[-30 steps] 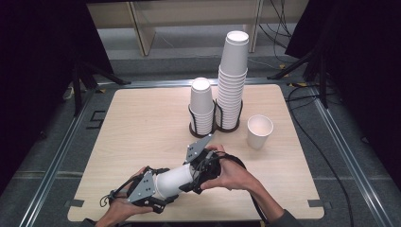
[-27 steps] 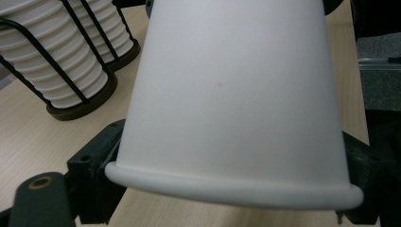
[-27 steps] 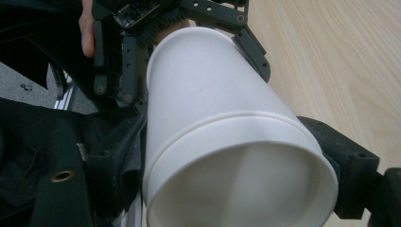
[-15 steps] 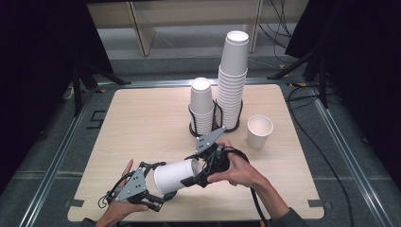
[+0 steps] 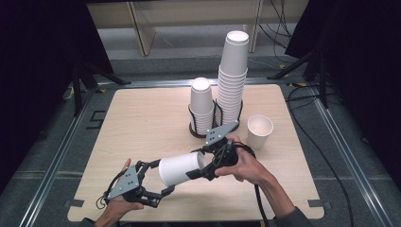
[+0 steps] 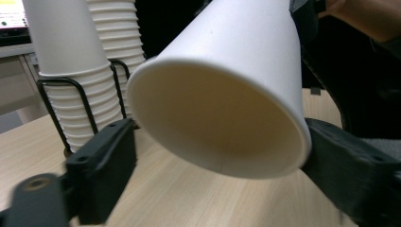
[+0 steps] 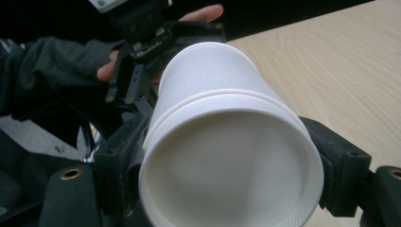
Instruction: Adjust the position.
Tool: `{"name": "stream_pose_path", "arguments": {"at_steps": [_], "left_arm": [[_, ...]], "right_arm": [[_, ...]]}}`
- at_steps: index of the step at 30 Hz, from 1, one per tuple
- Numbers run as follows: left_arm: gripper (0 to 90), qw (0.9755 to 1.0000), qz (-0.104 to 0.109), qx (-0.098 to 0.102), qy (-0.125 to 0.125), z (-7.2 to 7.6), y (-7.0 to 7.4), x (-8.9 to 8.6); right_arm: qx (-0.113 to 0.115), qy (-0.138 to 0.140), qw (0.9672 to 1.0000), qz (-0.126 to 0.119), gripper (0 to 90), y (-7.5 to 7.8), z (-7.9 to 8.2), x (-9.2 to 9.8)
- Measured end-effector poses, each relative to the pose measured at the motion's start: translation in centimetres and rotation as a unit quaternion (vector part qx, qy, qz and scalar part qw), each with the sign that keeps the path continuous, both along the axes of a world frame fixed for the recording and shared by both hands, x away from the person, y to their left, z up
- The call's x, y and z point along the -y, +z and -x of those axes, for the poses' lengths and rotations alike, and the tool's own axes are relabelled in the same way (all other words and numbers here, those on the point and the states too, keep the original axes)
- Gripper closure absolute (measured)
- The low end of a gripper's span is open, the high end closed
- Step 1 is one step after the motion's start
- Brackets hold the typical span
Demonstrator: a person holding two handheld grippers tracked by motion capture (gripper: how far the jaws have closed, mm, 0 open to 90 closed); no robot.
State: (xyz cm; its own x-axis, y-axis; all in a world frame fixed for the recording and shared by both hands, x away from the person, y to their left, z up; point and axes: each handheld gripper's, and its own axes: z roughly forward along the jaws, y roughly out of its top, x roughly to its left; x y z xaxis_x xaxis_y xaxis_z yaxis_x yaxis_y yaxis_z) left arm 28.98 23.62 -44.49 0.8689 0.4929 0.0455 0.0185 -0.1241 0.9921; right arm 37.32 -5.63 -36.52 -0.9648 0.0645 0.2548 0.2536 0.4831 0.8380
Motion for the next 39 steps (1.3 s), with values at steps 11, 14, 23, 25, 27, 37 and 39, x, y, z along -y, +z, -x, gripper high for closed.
{"name": "stream_pose_path", "arguments": {"at_steps": [11, 14, 23, 25, 27, 37, 39], "left_arm": [[14.1, 0.9996, 0.018, -0.02, 0.002, -0.4, -0.1, -0.1], [12.9, 0.9994, 0.018, -0.028, 0.003, -0.4, -0.1, 0.1], [0.0, 0.9996, 0.02, -0.021, 0.005, -0.3, 0.0, 0.3], [0.0, 0.9996, 0.023, -0.016, 0.005, -0.2, 0.1, 0.4], [0.0, 0.9997, 0.016, -0.017, 0.001, -0.2, 0.1, 0.4], [0.0, 0.9998, 0.017, 0.006, -0.006, 0.0, 0.0, 0.3], [0.6, 0.9998, 0.015, 0.003, -0.007, 0.1, 0.0, 0.3]], "right_arm": [[-0.017, -0.002, 0.9985, -0.052, 24.7, 0.1, -0.6, 0.6], [-0.03, 0.005, 0.998, -0.056, 24.7, -0.2, -0.5, 0.1], [-0.045, 0.026, 0.9971, -0.057, 24.7, -1.0, -0.3, -1.1], [-0.048, 0.031, 0.9966, -0.06, 24.7, -1.1, -0.2, -1.2], [-0.057, 0.032, 0.9959, -0.063, 24.7, -1.2, -0.1, -1.4], [-0.07, 0.042, 0.9951, -0.057, 24.7, -2.2, -0.2, -2.1], [-0.064, 0.044, 0.9952, -0.06, 24.7, -2.4, -0.4, -2.2]]}}
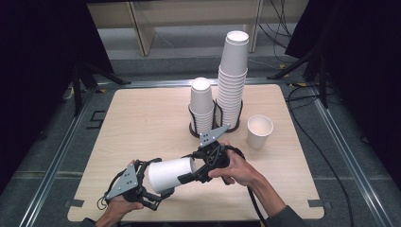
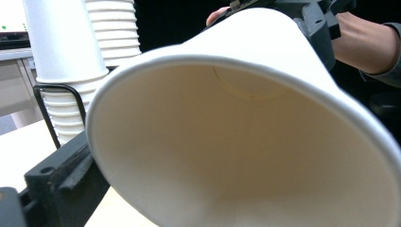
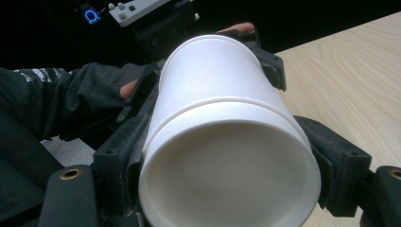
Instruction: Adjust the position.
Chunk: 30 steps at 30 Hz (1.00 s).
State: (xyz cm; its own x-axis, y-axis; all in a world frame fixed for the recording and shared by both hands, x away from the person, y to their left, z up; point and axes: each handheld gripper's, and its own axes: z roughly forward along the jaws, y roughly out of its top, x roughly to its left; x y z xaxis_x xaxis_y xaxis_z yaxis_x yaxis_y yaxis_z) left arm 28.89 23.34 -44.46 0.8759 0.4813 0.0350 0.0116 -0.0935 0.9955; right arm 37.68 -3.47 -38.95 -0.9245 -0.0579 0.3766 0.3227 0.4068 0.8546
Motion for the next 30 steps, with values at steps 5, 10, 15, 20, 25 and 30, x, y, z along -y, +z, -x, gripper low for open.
{"name": "stream_pose_path", "arguments": {"at_steps": [5, 10, 15, 20, 25, 30], "left_arm": [[6.0, 0.9997, -0.008, -0.016, -0.019, -0.2, 0.2, -0.3], [10.8, 0.9992, -0.022, -0.019, -0.026, -0.3, 0.1, -0.2], [13.4, 0.9989, -0.034, -0.017, -0.028, -0.1, 0.1, 0.0], [13.8, 0.9985, -0.047, -0.021, -0.02, -0.3, 0.0, 0.0], [13.9, 0.9969, -0.067, -0.038, -0.019, -0.6, -0.3, 0.3], [13.9, 0.9932, -0.105, -0.047, -0.019, -0.6, -0.5, 0.5]], "right_arm": [[-0.025, 0.001, 0.9997, -0.003, 24.7, -0.4, -0.2, 0.4], [-0.022, 0.006, 0.9997, -0.004, 24.3, -0.5, -0.7, 0.8], [-0.027, 0.006, 0.9996, 0.007, 23.0, -0.7, -0.7, 1.0], [0.01, -0.015, 0.999, 0.042, 19.6, -0.3, -0.5, 1.1], [0.074, -0.031, 0.9931, 0.086, 15.5, 1.0, 0.1, 1.1], [0.148, -0.037, 0.9782, 0.142, 16.7, 2.3, 1.4, 0.5]]}}
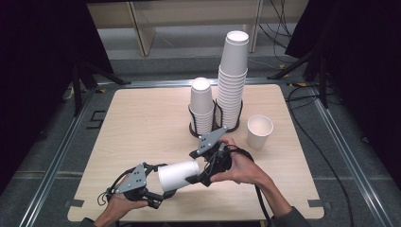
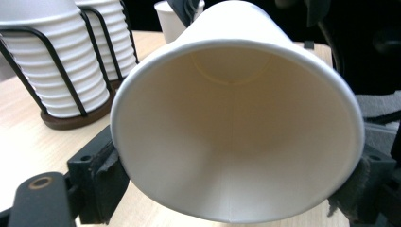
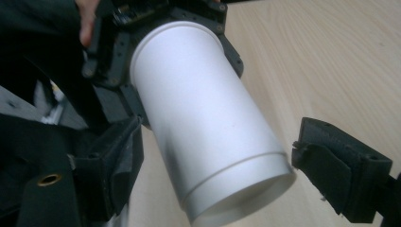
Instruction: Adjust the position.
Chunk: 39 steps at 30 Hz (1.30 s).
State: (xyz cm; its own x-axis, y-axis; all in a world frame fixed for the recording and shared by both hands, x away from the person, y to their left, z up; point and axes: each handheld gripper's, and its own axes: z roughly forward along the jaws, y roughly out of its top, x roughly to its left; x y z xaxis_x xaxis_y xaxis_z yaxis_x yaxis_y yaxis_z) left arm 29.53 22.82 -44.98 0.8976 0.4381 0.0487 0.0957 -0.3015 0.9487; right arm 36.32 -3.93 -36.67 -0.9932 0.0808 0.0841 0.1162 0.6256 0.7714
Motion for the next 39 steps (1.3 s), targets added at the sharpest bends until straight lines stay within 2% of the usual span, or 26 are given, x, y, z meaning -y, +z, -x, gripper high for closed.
{"name": "stream_pose_path", "arguments": {"at_steps": [1, 2, 5, 6, 7, 10, 13, 14, 17, 20, 24, 27, 28, 29, 31, 32, 33, 35, 36, 39], "left_arm": [[13.9, 1.0, 0.004, -0.002, 0.0, 0.0, -0.1, 0.1], [13.9, 0.9999, -0.01, -0.004, 0.0, 0.1, 0.0, 0.1], [13.9, 0.9998, -0.02, -0.002, -0.002, 0.1, 0.0, 0.3], [14.0, 0.9993, -0.037, -0.004, -0.001, 0.2, 0.0, 0.3], [13.9, 0.9991, -0.041, 0.001, -0.001, 0.2, -0.1, 0.4], [13.9, 0.9987, -0.051, -0.004, -0.008, 0.2, -0.2, 0.6], [13.9, 0.9981, -0.06, -0.006, -0.009, 0.3, -0.1, 0.7], [13.9, 0.9985, -0.053, -0.007, -0.011, 0.3, -0.2, 0.7], [14.0, 0.9986, -0.051, -0.011, -0.012, 0.4, -0.2, 0.9], [13.9, 0.9978, -0.063, -0.012, -0.015, 0.4, -0.1, 0.8], [13.9, 0.9979, -0.06, -0.011, -0.022, 0.5, -0.1, 1.0], [13.9, 0.997, -0.072, -0.013, -0.026, 0.5, 0.0, 0.9], [13.9, 0.9973, -0.067, -0.01, -0.027, 0.5, -0.1, 0.9], [13.9, 0.9975, -0.064, -0.009, -0.029, 0.5, -0.1, 1.0], [13.9, 0.9976, -0.062, -0.009, -0.031, 0.5, -0.1, 1.0], [13.8, 0.9974, -0.063, -0.009, -0.033, 0.5, -0.1, 1.0], [13.8, 0.9972, -0.067, -0.011, -0.031, 0.6, -0.1, 1.0], [13.3, 0.9973, -0.065, -0.012, -0.033, 0.5, -0.3, 1.1], [12.5, 0.9972, -0.065, -0.014, -0.033, 0.4, -0.3, 0.9], [9.3, 0.999, -0.029, -0.011, -0.031, 0.2, -0.5, 0.7]], "right_arm": [[-0.011, -0.014, 0.9996, 0.02, 16.3, 0.1, 0.5, -0.1], [0.001, -0.01, 0.9995, 0.03, 16.8, 0.2, 0.7, -0.3], [0.033, 0.005, 0.9974, 0.064, 17.0, 0.0, 1.1, -0.9], [0.043, 0.012, 0.9965, 0.071, 17.1, -0.1, 1.2, -1.2], [0.05, 0.021, 0.9954, 0.078, 17.3, -0.2, 1.3, -1.5], [0.067, 0.034, 0.9918, 0.103, 17.6, -0.6, 1.7, -2.3], [0.078, 0.043, 0.9893, 0.116, 17.6, -1.1, 2.1, -3.0], [0.081, 0.047, 0.9882, 0.121, 17.7, -1.2, 2.3, -3.3], [0.094, 0.055, 0.9846, 0.136, 17.0, -1.7, 2.5, -3.8], [0.097, 0.061, 0.9829, 0.144, 17.0, -2.1, 2.6, -4.1], [0.127, 0.073, 0.9754, 0.165, 16.7, -2.6, 2.7, -4.5], [0.134, 0.078, 0.9726, 0.173, 16.6, -2.9, 2.8, -4.9], [0.141, 0.087, 0.971, 0.172, 16.9, -3.1, 2.7, -5.0], [0.144, 0.084, 0.9702, 0.176, 17.2, -3.2, 2.7, -5.1], [0.137, 0.08, 0.9695, 0.187, 17.4, -3.6, 2.8, -5.1], [0.15, 0.093, 0.9664, 0.187, 17.6, -3.7, 2.7, -5.2], [0.142, 0.09, 0.9678, 0.188, 18.8, -3.9, 2.9, -5.2], [0.153, 0.094, 0.9648, 0.192, 21.8, -3.9, 2.8, -5.1], [0.145, 0.096, 0.9667, 0.187, 21.9, -4.1, 2.7, -5.1], [0.136, 0.096, 0.9709, 0.172, 21.8, -4.1, 2.5, -4.9]]}}
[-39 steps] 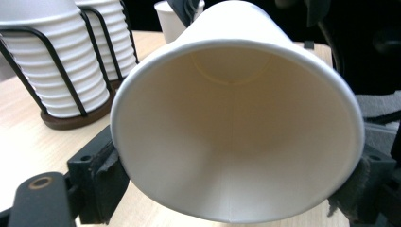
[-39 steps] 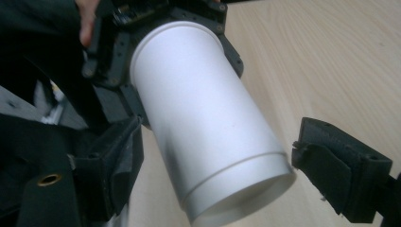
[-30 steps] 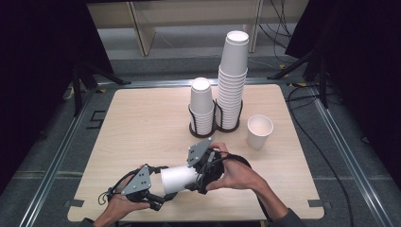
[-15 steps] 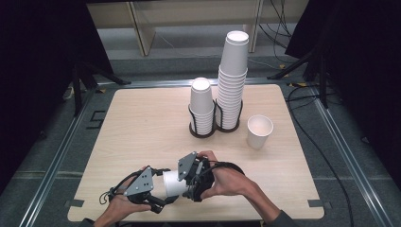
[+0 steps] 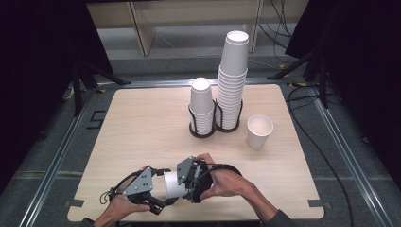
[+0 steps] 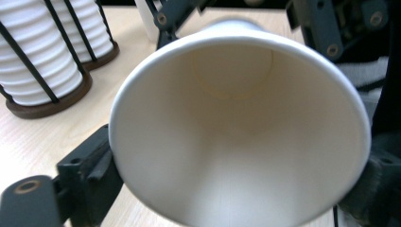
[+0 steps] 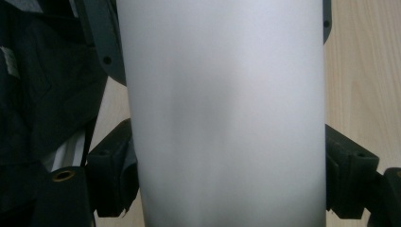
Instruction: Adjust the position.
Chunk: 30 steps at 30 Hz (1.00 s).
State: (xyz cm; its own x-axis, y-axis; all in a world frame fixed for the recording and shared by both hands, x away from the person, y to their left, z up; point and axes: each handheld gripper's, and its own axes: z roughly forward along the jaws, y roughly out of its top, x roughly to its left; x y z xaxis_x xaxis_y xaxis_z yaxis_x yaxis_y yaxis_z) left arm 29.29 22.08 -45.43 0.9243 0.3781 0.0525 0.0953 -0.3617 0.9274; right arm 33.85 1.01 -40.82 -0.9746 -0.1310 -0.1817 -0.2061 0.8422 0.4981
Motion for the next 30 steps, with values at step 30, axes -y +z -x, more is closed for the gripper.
{"name": "stream_pose_path", "arguments": {"at_steps": [30], "left_arm": [[7.9, 0.9843, 0.163, -0.027, 0.06, -0.5, 1.2, -1.6]], "right_arm": [[-0.115, -0.048, 0.965, -0.231, 21.5, 0.2, -2.4, 3.3]]}}
